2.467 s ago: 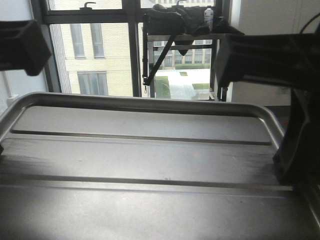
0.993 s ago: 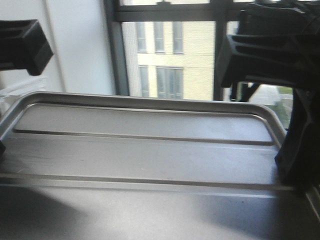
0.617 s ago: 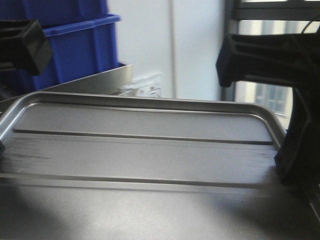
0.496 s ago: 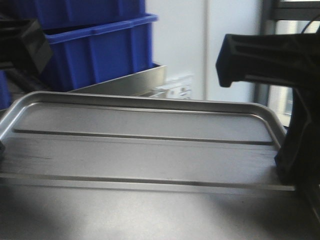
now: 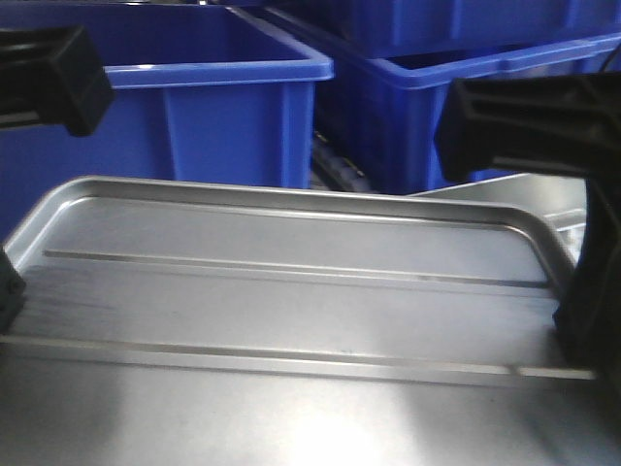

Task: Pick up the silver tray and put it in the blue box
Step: 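Carry the tray with both grippers up over the blue bin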

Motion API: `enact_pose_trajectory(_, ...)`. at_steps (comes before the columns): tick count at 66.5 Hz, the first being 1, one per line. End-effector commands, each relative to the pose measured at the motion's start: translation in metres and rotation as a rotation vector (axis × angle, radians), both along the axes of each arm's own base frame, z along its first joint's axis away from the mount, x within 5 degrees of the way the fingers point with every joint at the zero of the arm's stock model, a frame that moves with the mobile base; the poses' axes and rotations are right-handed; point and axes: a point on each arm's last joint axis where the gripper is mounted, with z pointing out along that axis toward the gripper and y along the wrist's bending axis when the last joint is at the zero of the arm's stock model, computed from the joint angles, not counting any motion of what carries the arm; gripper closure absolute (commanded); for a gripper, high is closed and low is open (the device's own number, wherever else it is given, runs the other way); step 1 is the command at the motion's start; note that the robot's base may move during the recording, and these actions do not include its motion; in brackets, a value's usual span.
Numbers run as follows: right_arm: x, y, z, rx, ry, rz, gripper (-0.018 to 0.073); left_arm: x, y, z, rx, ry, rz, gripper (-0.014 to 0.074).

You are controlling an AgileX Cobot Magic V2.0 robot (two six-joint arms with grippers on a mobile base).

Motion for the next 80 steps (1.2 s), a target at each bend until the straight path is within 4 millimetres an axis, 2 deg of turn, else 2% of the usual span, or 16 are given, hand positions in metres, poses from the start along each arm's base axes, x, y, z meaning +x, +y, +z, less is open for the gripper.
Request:
enact_pose_trajectory(1,0.0006,-0.0136,0.0089,-0.099,-0.019,-0.032,0.0500,0.0009,0.0094,0.0093,0.054,-0.039,0.016,0.0610)
enact_pose_trajectory(80,-0.0003,-0.0162,0.0085,-0.126,-0.007,-0.042,0.0500,0.0009,0.0094,0.0093,0.054,-0.039,0.016,0.0610)
